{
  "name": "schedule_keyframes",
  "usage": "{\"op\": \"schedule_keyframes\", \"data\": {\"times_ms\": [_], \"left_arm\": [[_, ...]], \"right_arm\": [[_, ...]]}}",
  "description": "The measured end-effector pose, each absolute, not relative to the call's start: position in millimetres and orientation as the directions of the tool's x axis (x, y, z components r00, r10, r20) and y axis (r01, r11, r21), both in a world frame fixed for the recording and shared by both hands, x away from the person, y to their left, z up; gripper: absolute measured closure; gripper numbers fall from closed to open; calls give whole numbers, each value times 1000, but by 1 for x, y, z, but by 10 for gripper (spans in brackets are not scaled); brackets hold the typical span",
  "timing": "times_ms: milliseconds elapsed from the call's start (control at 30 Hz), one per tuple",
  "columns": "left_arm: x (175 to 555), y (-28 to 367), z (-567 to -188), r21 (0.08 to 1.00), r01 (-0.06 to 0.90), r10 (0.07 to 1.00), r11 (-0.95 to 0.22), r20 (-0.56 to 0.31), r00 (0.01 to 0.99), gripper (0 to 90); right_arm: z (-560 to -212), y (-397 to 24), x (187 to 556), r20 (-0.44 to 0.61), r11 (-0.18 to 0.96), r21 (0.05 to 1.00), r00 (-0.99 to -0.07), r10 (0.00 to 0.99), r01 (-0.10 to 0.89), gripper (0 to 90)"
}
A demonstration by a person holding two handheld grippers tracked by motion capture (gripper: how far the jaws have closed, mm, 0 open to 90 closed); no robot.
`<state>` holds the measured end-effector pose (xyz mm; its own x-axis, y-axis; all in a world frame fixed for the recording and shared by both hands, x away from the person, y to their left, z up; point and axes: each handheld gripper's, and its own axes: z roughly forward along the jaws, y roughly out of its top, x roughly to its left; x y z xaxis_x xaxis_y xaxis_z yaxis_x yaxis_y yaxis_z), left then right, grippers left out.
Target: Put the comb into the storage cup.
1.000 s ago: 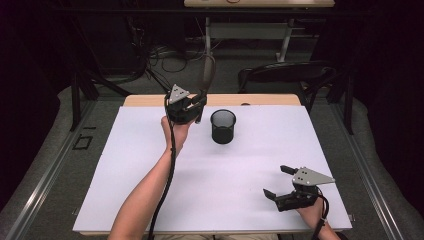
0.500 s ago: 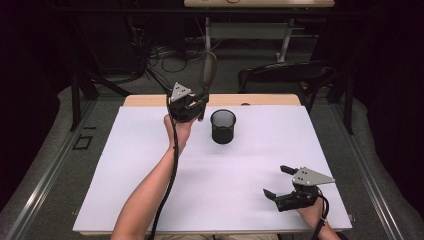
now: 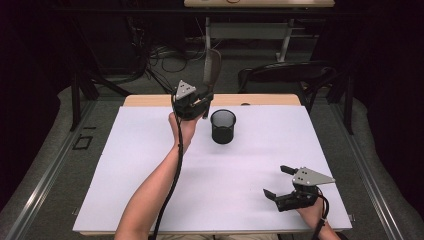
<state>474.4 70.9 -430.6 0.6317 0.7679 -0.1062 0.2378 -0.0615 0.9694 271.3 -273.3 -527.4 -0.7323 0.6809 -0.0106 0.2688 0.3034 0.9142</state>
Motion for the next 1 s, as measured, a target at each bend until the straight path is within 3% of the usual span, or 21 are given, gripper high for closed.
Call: {"op": "schedule_keyframes", "data": {"times_ms": [1000], "left_arm": [[483, 53, -444, 972, 233, 746, 5, -159, 647, 725]], "right_arm": [[-527, -274, 272, -10, 300, 916, -733, 680, 267, 0]]}}
